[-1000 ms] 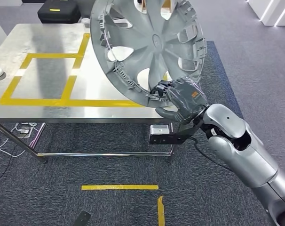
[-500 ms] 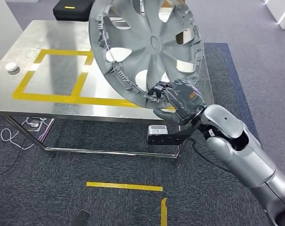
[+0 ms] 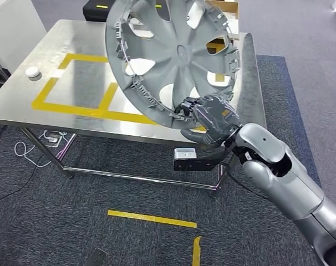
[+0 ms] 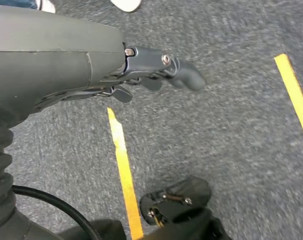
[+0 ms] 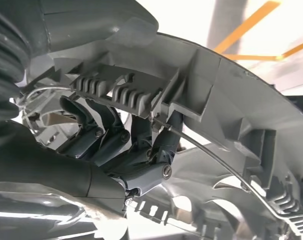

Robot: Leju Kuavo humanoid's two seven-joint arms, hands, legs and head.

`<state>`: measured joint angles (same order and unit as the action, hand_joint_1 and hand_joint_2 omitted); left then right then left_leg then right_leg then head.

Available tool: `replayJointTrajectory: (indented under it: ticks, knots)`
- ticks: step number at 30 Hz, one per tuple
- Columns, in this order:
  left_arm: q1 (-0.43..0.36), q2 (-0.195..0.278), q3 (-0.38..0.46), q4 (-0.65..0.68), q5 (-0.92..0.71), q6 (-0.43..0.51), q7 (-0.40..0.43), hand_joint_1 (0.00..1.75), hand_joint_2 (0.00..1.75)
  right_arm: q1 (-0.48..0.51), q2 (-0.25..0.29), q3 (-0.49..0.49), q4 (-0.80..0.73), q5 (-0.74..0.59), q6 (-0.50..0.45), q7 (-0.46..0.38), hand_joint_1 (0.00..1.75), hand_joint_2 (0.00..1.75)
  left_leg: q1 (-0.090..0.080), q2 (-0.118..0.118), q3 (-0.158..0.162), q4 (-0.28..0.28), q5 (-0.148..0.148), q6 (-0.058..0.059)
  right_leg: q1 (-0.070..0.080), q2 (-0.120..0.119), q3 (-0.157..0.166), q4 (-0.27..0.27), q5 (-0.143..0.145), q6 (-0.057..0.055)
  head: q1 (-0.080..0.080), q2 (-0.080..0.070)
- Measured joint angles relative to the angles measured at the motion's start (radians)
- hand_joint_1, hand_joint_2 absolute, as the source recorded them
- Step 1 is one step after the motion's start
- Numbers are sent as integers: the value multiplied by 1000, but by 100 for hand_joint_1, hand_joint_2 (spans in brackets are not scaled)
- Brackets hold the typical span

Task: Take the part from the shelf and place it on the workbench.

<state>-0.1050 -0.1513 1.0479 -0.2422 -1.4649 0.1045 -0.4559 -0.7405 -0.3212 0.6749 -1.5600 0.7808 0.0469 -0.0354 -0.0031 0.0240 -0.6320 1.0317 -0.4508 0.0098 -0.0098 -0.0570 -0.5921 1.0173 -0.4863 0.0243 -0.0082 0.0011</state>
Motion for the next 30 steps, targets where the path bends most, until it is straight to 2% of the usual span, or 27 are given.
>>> replayJointTrajectory:
  ticks: [1,3,4,6,7,8,9,11,12,13,14,16,18,19,21,22,23,24,26,27,28,30]
  knots:
    - [1,0,0,0,0,0,0,0,175,0,0,0,0,0,0,-1,175,175,1,-6,1,-3,2,6,-1,-3,-1,1,-4,5,0,0]
    - [1,1,0,0,0,0,0,0,175,0,0,-1,0,0,0,-1,175,175,6,-18,6,-10,6,18,-4,14,-19,39,-33,14,3,0]
    - [0,1,0,0,0,0,0,0,175,0,0,-1,0,0,0,0,175,175,8,-23,8,-12,7,22,-5,29,-44,89,-60,16,5,0]
    - [-1,0,0,0,1,0,0,0,175,1,0,-1,0,0,0,0,175,175,7,-36,7,-12,7,27,-4,50,-110,222,-115,18,7,0]
    - [-1,-1,0,0,0,0,0,0,175,3,0,0,0,0,0,0,175,175,7,-43,8,-12,6,27,-4,53,-134,267,-124,19,7,0]
    - [0,-1,0,0,0,0,0,0,175,5,0,0,0,0,0,-1,175,175,7,-51,8,-11,6,28,-4,54,-143,277,-114,19,7,0]
    - [0,-2,0,0,0,0,0,0,175,6,0,0,1,0,0,-1,175,175,7,-60,9,-11,6,28,-4,55,-133,247,-86,18,7,0]
    - [0,-2,0,0,0,0,0,0,175,6,0,0,1,0,0,-2,175,175,7,-76,11,-10,5,25,-7,71,-73,117,-15,13,7,0]
    - [-1,-2,0,0,0,0,0,0,175,5,0,0,1,0,0,-2,175,175,6,-83,9,-8,4,21,-8,82,-44,57,4,11,7,0]
    - [-1,-2,0,0,0,0,0,0,175,4,0,0,1,0,0,-1,175,175,7,-89,5,-6,5,17,-8,92,-25,21,12,8,6,0]
    - [0,-2,0,0,0,0,0,0,175,4,0,0,1,0,0,-1,175,175,7,-94,0,-5,7,12,-7,97,-17,8,8,6,5,0]
    - [3,-2,-1,0,0,0,0,0,175,5,0,1,2,0,0,-1,175,175,10,-103,-6,-5,9,1,-7,87,-15,3,10,-1,5,0]
    - [5,-2,-2,0,0,-1,-1,0,175,6,0,1,5,-1,1,0,175,175,9,-87,-17,23,-12,-10,-11,75,-9,-4,12,-13,1,0]
    - [5,-1,-3,0,0,-3,-1,0,175,7,0,1,7,-1,1,0,175,175,10,-71,-35,64,-36,-15,-13,68,-6,-6,13,-19,-2,0]
    - [4,-2,-6,0,0,-16,-7,0,175,9,0,2,13,0,2,2,175,175,12,-44,-90,192,-94,-23,-11,59,-4,-6,11,-25,-7,0]
    - [5,-1,-8,0,2,-27,-12,0,175,11,0,4,16,1,2,2,175,175,14,-38,-114,245,-111,-25,-10,55,-3,-6,10,-25,-7,0]
    - [6,-1,-10,1,4,-40,-18,0,175,12,0,6,20,2,2,2,175,175,14,-36,-124,268,-111,-26,-10,52,-2,-6,9,-25,-7,0]
    - [6,1,-12,1,7,-54,-24,0,175,13,0,8,23,3,2,2,175,175,15,-35,-118,254,-92,-25,-10,50,-1,-6,8,-25,-7,0]
    - [7,6,-15,2,12,-72,-34,0,175,14,0,11,27,4,2,2,175,175,14,-32,-64,134,-25,-19,-10,48,3,-6,5,-21,-7,0]
    - [7,8,-16,2,13,-77,-38,0,175,14,0,11,29,4,2,3,175,175,12,-30,-34,70,-2,-15,-8,47,3,-5,3,-18,-7,0]
    - [6,8,-17,2,15,-79,-39,0,175,14,0,11,32,4,2,3,175,175,10,-28,-13,24,9,-11,-6,46,2,-4,2,-13,-7,0]
    - [7,9,-19,2,17,-84,-41,0,175,15,0,11,37,5,2,3,175,175,6,-28,-2,-5,3,-4,-3,45,0,-1,2,-2,-6,0]
